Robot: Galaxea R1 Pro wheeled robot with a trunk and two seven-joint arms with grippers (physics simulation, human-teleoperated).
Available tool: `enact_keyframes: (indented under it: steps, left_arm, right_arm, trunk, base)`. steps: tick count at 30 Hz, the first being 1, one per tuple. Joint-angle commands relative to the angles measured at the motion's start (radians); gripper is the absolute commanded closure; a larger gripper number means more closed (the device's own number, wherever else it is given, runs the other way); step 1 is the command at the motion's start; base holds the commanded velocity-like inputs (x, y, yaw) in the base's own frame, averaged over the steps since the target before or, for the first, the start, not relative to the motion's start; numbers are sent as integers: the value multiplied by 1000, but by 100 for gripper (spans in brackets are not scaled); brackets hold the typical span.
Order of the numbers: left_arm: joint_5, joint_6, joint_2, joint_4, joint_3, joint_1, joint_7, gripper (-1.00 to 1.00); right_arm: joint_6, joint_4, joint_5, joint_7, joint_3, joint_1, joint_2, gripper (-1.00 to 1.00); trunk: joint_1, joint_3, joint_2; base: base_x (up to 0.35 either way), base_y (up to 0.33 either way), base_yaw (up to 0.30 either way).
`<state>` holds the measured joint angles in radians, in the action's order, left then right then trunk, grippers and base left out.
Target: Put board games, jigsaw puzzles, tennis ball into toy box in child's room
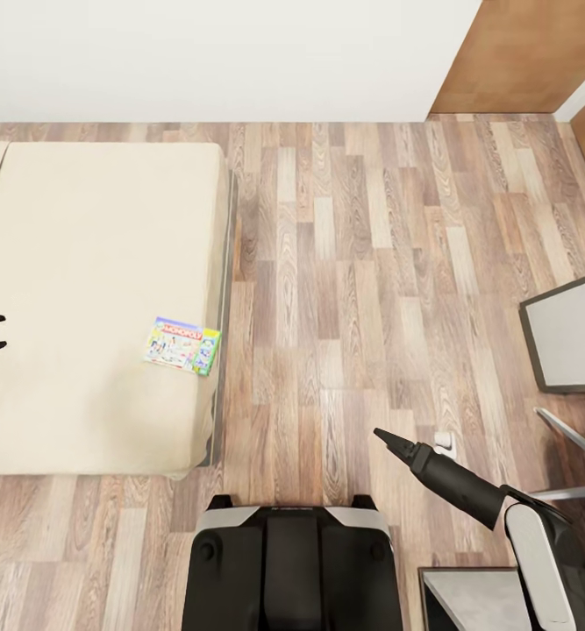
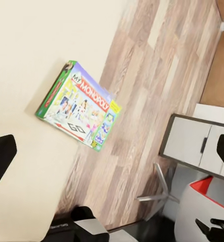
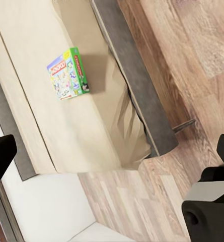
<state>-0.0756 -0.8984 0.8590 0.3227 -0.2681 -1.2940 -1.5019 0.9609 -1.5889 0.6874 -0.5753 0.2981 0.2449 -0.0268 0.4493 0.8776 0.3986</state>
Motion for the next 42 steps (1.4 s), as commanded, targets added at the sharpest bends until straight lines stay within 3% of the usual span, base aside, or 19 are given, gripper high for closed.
enact_keyframes:
  steps: [1, 10, 15, 19, 26, 42]
  left_arm:
    - [-8, -10, 0, 6, -6, -1, -8, -100]
    - [-9, -10, 1, 5, -13, -2, -16, -100]
    - [-9, -9, 41, -38, -13, -2, -15, -100]
    - [-9, 16, 54, -92, -14, -1, -16, -100]
    - [-9, 113, 58, -121, -14, -1, -19, -100]
    - [-14, 161, 62, -150, -11, -1, -57, -100]
  right_arm:
    - [5, 0, -3, -5, 2, 1, 0, -100]
    - [6, 0, -3, -7, 3, 1, -3, -100]
    - [6, 0, -3, -7, 4, 1, -4, -100]
    - [6, 0, -3, -6, 4, 1, -4, -100]
    - [6, 0, -3, -5, 3, 1, -4, -100]
    - [5, 1, -5, -3, 4, 1, -4, -100]
  trunk:
    - [1, -1, 1]
    - [1, -15, 1]
    - [1, -24, 1]
    - [1, -30, 1]
    - [1, -42, 1]
    - [1, -68, 1]
  base:
    - [0, 0, 0]
    - [0, 0, 0]
    - [0, 0, 0]
    - [0, 0, 0]
    - [0, 0, 0]
    - [0, 0, 0]
